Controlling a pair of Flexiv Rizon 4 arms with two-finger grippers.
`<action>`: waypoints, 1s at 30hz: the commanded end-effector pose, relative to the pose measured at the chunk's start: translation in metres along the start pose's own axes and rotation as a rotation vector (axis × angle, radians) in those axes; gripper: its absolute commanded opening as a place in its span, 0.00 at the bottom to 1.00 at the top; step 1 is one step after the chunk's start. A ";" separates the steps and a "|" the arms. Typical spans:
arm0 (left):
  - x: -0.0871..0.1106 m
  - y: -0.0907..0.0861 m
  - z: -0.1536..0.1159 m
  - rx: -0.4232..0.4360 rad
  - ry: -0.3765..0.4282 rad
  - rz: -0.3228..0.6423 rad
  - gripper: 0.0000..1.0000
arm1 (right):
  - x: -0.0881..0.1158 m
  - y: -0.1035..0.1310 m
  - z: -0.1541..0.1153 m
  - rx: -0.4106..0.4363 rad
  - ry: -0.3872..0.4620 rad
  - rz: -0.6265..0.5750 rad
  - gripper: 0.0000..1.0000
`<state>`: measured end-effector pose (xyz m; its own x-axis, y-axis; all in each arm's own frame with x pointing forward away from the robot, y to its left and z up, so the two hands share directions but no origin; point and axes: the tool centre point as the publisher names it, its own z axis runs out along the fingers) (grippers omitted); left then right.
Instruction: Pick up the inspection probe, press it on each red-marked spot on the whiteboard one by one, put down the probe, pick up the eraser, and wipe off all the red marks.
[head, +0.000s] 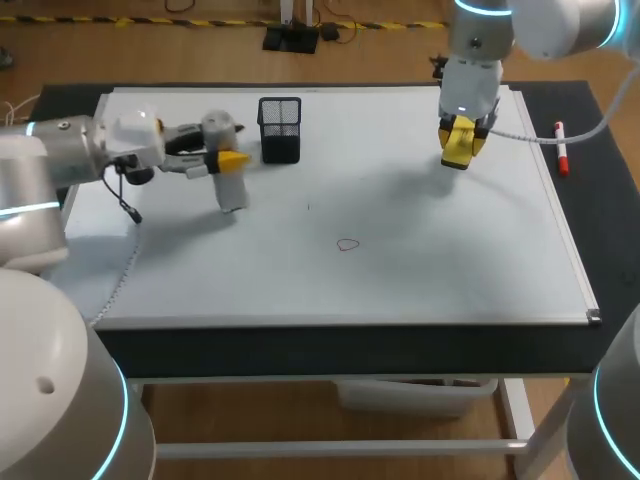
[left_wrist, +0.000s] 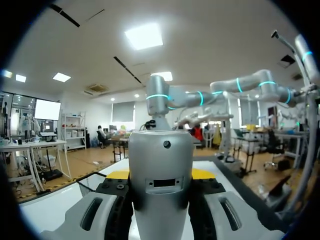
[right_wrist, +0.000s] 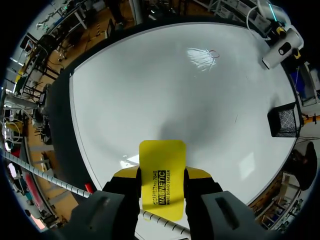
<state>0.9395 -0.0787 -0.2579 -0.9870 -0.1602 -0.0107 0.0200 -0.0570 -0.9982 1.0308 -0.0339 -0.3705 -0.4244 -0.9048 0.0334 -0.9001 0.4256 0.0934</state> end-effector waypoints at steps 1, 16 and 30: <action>0.005 0.004 0.017 0.014 0.047 -0.008 0.00 | 0.001 0.000 -0.001 0.002 0.003 -0.002 0.00; 0.048 0.003 0.095 0.023 0.237 -0.033 0.00 | 0.001 0.000 -0.001 0.002 0.003 -0.002 0.00; 0.084 0.016 0.139 0.018 0.388 -0.084 0.00 | 0.001 0.000 -0.001 0.002 0.003 -0.002 0.00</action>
<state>0.8735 -0.2209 -0.2641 -0.9816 0.1852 0.0458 -0.0606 -0.0748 -0.9954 1.0307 -0.0340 -0.3704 -0.4245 -0.9048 0.0333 -0.9001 0.4257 0.0929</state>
